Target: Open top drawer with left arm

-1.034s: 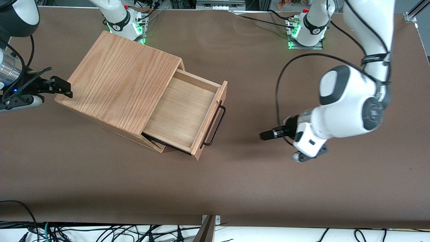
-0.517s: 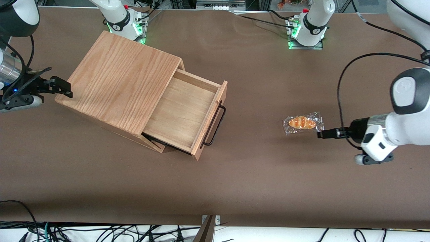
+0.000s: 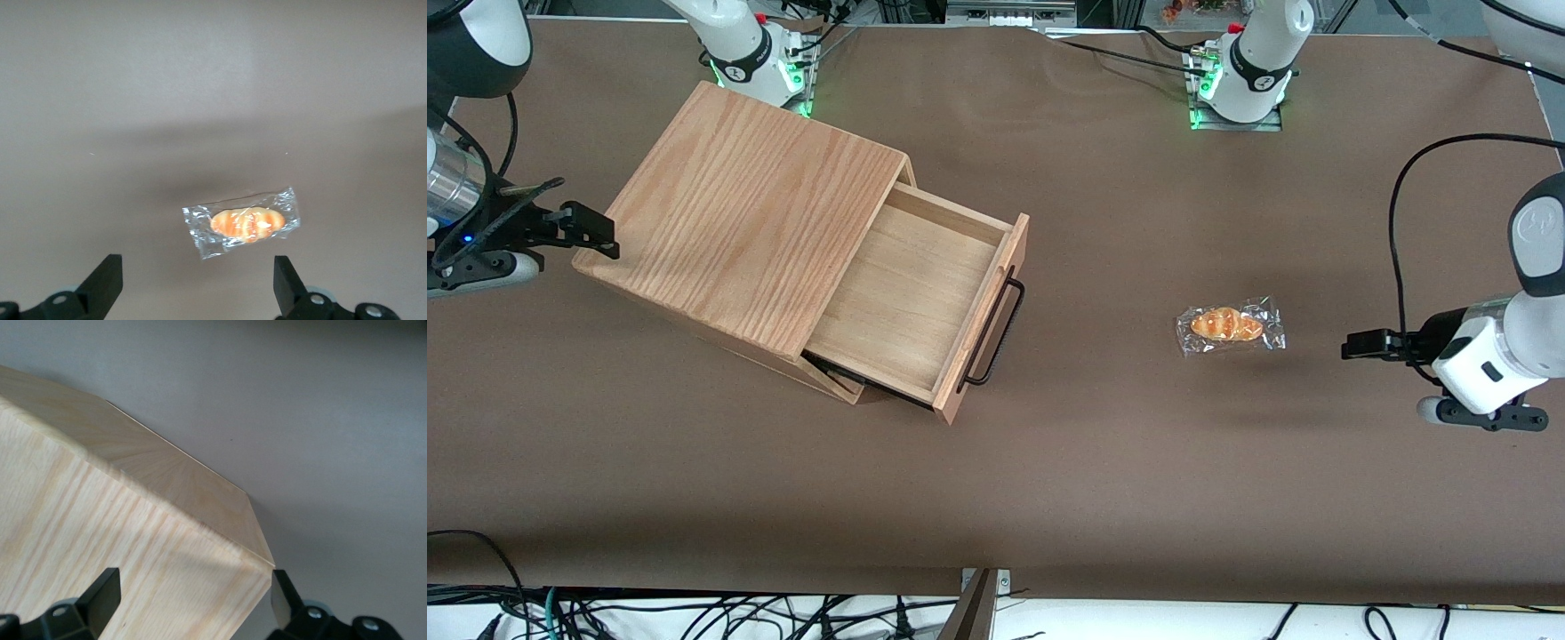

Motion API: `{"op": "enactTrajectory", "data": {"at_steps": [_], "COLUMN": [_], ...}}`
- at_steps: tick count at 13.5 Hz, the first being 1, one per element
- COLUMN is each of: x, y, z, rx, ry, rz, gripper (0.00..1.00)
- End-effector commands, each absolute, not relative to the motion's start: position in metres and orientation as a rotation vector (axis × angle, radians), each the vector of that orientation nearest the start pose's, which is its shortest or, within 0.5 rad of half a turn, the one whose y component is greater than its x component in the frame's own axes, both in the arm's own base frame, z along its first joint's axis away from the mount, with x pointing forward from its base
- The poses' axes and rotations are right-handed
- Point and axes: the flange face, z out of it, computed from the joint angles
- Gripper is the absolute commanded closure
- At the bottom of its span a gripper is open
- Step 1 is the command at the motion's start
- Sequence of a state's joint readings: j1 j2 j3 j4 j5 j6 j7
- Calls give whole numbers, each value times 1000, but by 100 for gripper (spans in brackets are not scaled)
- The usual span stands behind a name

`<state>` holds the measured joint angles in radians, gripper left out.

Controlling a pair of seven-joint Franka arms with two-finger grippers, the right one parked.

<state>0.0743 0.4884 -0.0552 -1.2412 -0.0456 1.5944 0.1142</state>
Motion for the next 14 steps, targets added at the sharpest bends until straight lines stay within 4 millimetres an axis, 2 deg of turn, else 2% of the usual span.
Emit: {"op": "enactTrajectory", "data": {"at_steps": [1,3,5,9,11,14], "x": [628,596,580,547,538,537], "y": [18,29,31,-1,-3,2], "z": [512,539,566,603,602,599], "rx": [-3152,-3146,-3146,-3146,-3149,-3110], "ry": [226,189,165,248,247,228], "rz": [99,3,-52,8,90,106], "gripper": [0,0,0,0,0,0]}}
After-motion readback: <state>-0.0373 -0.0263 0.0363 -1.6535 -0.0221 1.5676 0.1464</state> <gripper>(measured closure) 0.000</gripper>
